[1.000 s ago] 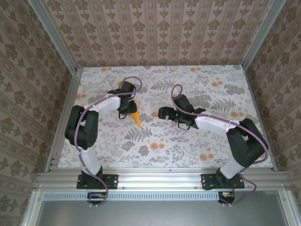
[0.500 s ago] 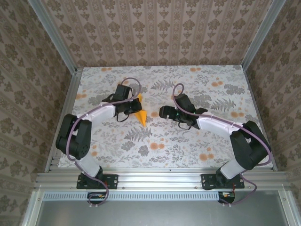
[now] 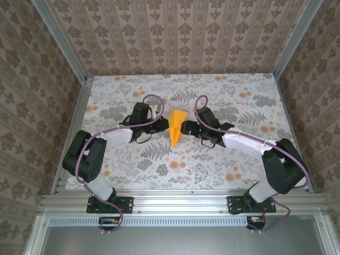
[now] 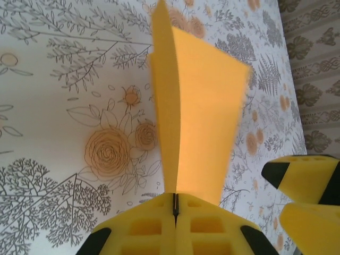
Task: Fold a paper plane with a square sheet of paper (pick it up from the middle)
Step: Turn over a paper plane at the center of the table.
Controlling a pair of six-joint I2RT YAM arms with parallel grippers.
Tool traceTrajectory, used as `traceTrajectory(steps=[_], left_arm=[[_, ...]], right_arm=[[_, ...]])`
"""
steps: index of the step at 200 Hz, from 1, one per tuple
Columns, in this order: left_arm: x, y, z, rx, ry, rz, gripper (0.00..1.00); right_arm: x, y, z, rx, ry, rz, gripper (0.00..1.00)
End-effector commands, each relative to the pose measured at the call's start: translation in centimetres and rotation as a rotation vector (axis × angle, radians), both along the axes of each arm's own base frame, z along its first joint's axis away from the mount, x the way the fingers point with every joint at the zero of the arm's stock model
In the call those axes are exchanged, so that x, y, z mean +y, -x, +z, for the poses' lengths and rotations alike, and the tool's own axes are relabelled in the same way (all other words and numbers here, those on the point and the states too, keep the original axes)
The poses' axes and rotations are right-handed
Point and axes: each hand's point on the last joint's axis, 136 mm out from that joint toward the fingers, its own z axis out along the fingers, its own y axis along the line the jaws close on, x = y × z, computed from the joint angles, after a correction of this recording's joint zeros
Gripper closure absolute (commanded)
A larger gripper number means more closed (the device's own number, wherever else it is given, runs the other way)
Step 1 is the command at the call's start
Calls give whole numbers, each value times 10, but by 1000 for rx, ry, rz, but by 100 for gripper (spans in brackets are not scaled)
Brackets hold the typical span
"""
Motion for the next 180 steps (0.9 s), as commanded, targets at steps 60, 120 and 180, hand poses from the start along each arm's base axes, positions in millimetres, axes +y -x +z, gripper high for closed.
traceTrajectory(steps=[60, 120, 180], left_arm=[[22, 1, -55, 124, -96, 133, 95], [35, 8, -85, 199, -163, 177, 98], [47, 13, -89, 212, -195, 205, 98]], right_arm=[[44, 3, -14, 70, 95, 85, 36], [75, -3, -38, 164, 131, 159, 45], [89, -6, -50, 189, 191, 230, 42]])
